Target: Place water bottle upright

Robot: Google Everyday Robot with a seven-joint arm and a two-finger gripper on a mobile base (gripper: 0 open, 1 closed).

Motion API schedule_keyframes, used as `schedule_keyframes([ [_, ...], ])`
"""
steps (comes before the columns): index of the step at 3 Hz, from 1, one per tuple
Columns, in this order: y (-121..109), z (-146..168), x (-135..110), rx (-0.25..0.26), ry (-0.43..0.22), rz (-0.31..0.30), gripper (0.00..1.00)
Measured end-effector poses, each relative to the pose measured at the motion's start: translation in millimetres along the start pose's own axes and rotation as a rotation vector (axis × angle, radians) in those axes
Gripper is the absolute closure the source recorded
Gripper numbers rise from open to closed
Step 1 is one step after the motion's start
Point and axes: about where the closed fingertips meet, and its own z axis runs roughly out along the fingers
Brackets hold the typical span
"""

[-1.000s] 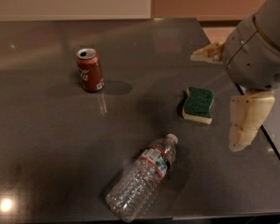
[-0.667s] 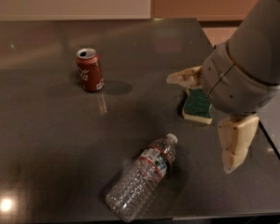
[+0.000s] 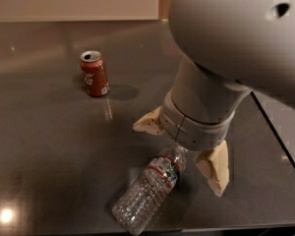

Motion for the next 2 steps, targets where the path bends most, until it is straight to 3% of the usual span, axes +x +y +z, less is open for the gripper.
schedule_keyframes([
  [1,-5,21,-9,-0.051,0.011,-0.086,0.00],
  [2,-7,38,-10,-0.088,0.026,-0.124,0.00],
])
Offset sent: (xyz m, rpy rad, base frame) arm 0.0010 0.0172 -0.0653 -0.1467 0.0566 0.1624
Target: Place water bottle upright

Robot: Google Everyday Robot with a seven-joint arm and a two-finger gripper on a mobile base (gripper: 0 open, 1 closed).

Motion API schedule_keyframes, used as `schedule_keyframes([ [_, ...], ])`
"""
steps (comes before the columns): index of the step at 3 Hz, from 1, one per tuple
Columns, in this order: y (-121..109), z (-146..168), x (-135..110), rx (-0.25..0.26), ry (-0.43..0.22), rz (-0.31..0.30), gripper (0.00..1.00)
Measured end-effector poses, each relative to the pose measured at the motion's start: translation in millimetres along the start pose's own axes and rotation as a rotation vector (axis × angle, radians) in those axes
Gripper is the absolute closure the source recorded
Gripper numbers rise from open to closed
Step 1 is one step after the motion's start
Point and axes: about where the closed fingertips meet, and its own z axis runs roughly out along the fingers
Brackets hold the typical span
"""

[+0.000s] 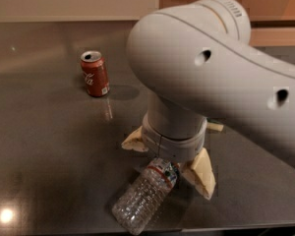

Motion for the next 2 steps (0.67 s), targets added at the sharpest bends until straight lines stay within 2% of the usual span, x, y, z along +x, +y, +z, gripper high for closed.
schedule_keyframes([
  [1,-3.1,12.5,4.1,-0.027,0.014,-0.007,0.17],
  [2,-7.2,16.6,8.2,-0.038,0.028,-0.005,0.41],
])
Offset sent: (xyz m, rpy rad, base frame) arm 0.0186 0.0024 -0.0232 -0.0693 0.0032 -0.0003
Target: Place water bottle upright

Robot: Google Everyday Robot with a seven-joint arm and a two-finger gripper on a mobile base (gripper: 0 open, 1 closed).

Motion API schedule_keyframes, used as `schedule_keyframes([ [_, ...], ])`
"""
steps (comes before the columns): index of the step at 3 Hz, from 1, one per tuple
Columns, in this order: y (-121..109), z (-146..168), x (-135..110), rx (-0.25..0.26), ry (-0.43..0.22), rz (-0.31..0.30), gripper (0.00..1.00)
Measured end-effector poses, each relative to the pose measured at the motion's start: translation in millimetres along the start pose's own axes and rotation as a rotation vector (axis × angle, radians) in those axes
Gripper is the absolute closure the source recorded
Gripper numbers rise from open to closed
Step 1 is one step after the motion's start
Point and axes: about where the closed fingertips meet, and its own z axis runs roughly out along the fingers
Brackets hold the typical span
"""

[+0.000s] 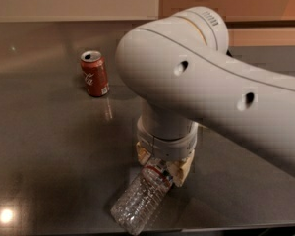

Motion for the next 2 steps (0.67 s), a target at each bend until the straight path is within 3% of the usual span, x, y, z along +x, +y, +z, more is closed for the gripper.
schedule_keyframes([
  [1,-6,-3,7,0.012,0.019,0.003,0.64],
  [2,-22,-29,18,0.105,0.076,-0.025,0.87],
])
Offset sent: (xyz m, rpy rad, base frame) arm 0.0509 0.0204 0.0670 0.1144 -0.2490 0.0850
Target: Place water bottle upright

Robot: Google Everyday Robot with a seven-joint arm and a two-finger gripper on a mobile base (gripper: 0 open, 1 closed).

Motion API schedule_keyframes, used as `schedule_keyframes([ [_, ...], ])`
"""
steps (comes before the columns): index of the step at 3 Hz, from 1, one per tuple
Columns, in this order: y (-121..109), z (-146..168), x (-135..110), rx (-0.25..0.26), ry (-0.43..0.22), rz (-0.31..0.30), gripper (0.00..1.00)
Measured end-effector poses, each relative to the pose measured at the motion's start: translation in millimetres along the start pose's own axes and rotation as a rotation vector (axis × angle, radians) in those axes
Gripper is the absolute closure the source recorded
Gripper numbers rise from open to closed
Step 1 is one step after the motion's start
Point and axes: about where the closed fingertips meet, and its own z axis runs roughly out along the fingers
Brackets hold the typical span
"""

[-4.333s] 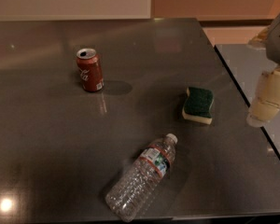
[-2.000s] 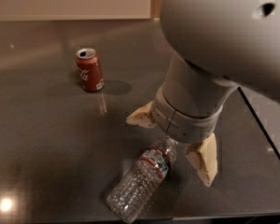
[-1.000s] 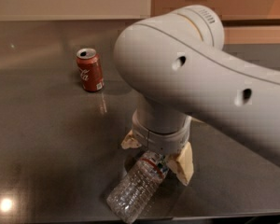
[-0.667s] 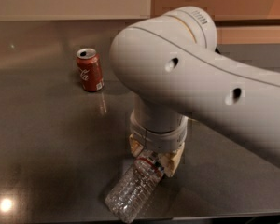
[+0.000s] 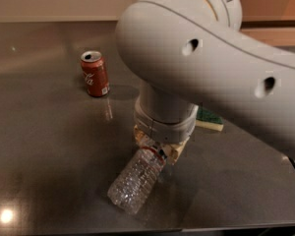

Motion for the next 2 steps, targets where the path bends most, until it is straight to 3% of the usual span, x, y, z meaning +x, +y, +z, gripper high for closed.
schedule_keyframes([
  [1,-29,-33,15,0.159,0.043,-0.054,1.00],
  [2,-57,-63,27,0.329,0.078,-0.136,1.00],
])
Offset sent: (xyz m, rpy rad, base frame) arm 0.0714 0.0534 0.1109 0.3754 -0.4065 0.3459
